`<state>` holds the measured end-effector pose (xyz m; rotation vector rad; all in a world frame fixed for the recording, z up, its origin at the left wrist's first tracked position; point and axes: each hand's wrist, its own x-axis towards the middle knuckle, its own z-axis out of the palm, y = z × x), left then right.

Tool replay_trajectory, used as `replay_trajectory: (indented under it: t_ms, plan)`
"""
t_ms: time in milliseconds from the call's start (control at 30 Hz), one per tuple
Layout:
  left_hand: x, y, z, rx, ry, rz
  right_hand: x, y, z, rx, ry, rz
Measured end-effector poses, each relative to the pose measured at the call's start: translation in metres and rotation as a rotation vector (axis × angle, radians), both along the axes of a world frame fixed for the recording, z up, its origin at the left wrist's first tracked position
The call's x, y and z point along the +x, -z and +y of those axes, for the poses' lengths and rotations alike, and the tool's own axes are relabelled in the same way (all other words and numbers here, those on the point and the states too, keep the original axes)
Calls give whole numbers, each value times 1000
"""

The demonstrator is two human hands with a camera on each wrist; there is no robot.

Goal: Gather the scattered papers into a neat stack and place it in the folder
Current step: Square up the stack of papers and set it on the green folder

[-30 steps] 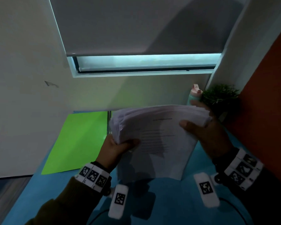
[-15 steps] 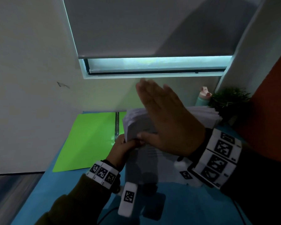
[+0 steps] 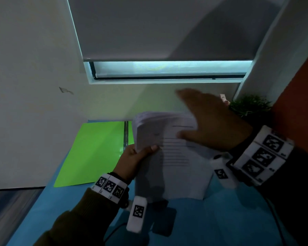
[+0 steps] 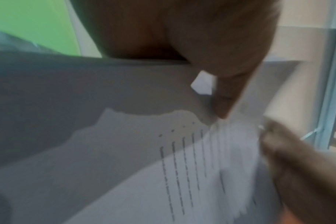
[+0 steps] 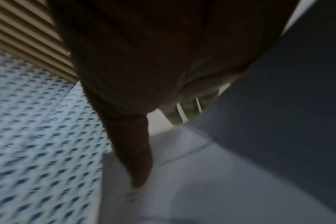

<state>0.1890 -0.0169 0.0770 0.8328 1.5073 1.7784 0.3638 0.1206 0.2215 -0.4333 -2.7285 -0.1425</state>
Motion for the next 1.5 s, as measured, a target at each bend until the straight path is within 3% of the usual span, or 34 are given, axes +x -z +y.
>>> replay_trajectory:
  t_ms: [67,100,167,233,300,367,433,500,600,733,800,933,1033,1200,1500]
  plan:
    - [-3,1,-1,-14,-22,-2,16,4,32,-106,80,157]
    - [-4,2,-1,-11,-30,-9,24,12,48,-256,111,242]
    - [-4,3,0,14,-38,-27,32,36,66,-703,72,381]
    - [-2,4,1,44,-35,-33,33,75,73,-1145,-86,502]
    - [-1,4,3,48,-15,4,27,111,65,-1383,-144,583]
    - [0,4,7,7,-27,93,17,126,47,-1391,-103,614]
    - [0,2,14,-15,-77,138,5,126,29,-1222,8,618]
    - [1,-4,19,-11,-147,143,-2,116,18,-1056,109,652]
    - [8,-27,17,111,-199,135,-2,94,8,-1005,136,791]
    - [8,-56,8,324,-139,123,12,70,11,-1066,-1,955]
    - [3,-50,2,302,-126,165,21,77,12,-1100,-21,978]
    - [1,-1,-9,78,-90,197,31,115,13,-1205,20,831]
    - [3,14,-8,-22,-134,183,29,113,16,-1208,24,802]
    - [2,5,-2,18,-100,152,26,97,30,-1239,-45,797]
    - [-7,-5,-1,169,-122,196,17,122,27,-1451,-155,734]
